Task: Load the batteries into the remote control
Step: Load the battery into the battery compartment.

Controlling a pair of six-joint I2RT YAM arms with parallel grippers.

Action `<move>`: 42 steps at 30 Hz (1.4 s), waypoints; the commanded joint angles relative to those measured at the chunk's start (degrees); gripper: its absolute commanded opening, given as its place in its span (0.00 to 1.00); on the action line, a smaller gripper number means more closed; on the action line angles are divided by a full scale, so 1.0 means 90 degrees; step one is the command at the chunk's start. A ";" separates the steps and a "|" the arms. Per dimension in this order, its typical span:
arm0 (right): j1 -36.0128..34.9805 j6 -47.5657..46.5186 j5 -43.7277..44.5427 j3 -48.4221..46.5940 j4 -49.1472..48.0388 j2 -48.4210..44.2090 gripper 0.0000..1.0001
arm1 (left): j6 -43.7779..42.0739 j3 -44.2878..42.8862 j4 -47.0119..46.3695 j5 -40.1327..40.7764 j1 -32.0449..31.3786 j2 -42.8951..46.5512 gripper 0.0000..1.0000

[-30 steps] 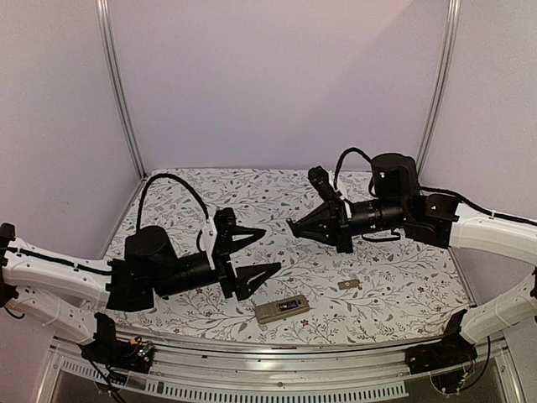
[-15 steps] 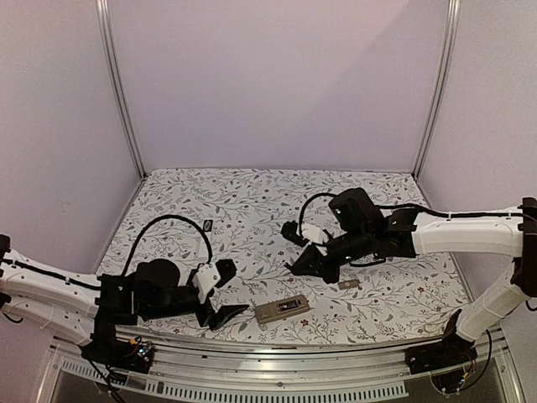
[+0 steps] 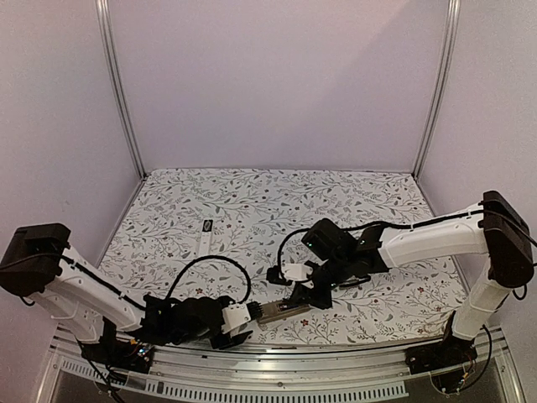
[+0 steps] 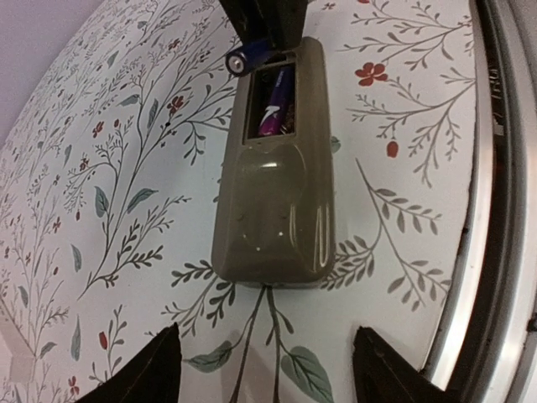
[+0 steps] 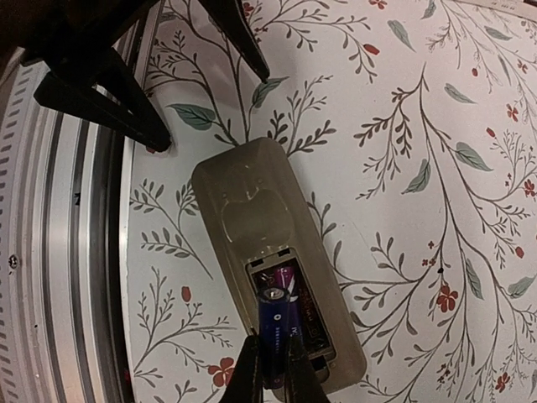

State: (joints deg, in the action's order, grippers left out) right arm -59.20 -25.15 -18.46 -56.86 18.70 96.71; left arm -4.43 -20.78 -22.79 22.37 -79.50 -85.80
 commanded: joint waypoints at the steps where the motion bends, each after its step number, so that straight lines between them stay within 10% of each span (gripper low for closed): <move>1: 0.0005 -0.0438 0.0117 -0.0160 0.0006 0.0312 0.00 | -0.0325 -0.0178 -0.0413 0.0305 -0.0153 -0.0282 0.69; 42: 0.0005 -0.1413 0.0291 -0.0573 -0.0063 0.0781 0.00 | -0.0317 -0.0028 -0.0534 0.0191 -0.0146 -0.0069 0.68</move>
State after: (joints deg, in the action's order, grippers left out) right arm -59.20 -36.73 -15.92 -60.38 18.00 102.94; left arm -6.66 -20.84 -27.16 23.90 -80.03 -86.70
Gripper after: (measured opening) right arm 0.062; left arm 0.683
